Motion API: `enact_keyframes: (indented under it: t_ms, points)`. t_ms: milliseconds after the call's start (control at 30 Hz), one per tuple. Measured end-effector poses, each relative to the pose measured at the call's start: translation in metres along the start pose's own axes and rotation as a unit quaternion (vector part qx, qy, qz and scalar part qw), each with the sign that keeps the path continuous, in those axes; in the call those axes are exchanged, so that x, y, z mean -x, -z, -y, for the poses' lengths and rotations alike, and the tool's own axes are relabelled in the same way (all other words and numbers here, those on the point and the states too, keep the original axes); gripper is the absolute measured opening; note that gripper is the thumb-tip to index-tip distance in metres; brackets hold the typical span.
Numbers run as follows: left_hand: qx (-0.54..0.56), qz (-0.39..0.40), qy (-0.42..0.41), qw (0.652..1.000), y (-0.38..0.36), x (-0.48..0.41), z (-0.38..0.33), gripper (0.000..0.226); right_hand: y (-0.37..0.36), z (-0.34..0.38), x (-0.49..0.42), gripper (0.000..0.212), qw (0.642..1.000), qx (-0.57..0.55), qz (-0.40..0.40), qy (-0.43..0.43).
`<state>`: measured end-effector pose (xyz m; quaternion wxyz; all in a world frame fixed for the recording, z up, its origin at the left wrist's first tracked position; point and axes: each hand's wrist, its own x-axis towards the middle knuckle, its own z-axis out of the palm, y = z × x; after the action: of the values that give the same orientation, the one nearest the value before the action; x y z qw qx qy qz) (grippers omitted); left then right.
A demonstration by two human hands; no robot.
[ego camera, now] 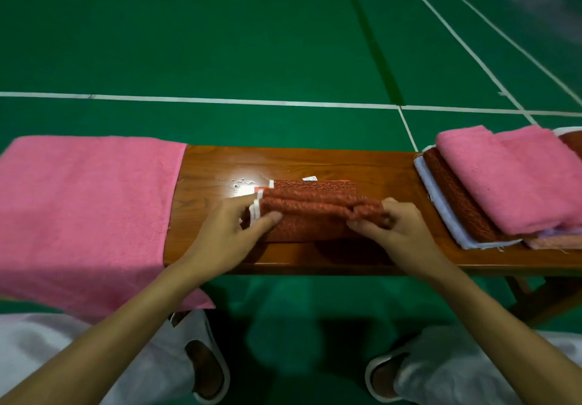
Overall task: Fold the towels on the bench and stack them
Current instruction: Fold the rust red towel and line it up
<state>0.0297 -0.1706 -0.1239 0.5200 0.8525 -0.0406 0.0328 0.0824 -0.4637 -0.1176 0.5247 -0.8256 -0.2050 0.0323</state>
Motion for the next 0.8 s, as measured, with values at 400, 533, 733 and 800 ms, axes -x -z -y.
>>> enact_keyframes:
  t_ms: [400,533,733,800]
  points:
    - [-0.067,-0.105,0.195,0.973,-0.015,-0.044,-0.004,0.066,-0.011,-0.001,-0.051,0.064,0.974,0.097,-0.088,-0.184]
    - [-0.169,-0.128,0.197,0.957,-0.018,-0.043,-0.009,0.059,-0.016,0.001,-0.053,0.069,0.962,0.134,-0.13,-0.202]
    - [-0.354,-0.21,0.058,0.91,-0.028,-0.033,-0.026,0.032,-0.019,0.001,-0.052,0.066,0.951,0.185,-0.145,-0.2]
    - [-0.361,-0.197,-0.042,0.911,-0.034,-0.03,-0.036,0.046,-0.021,0.003,-0.05,0.064,0.945,0.216,-0.152,-0.194]
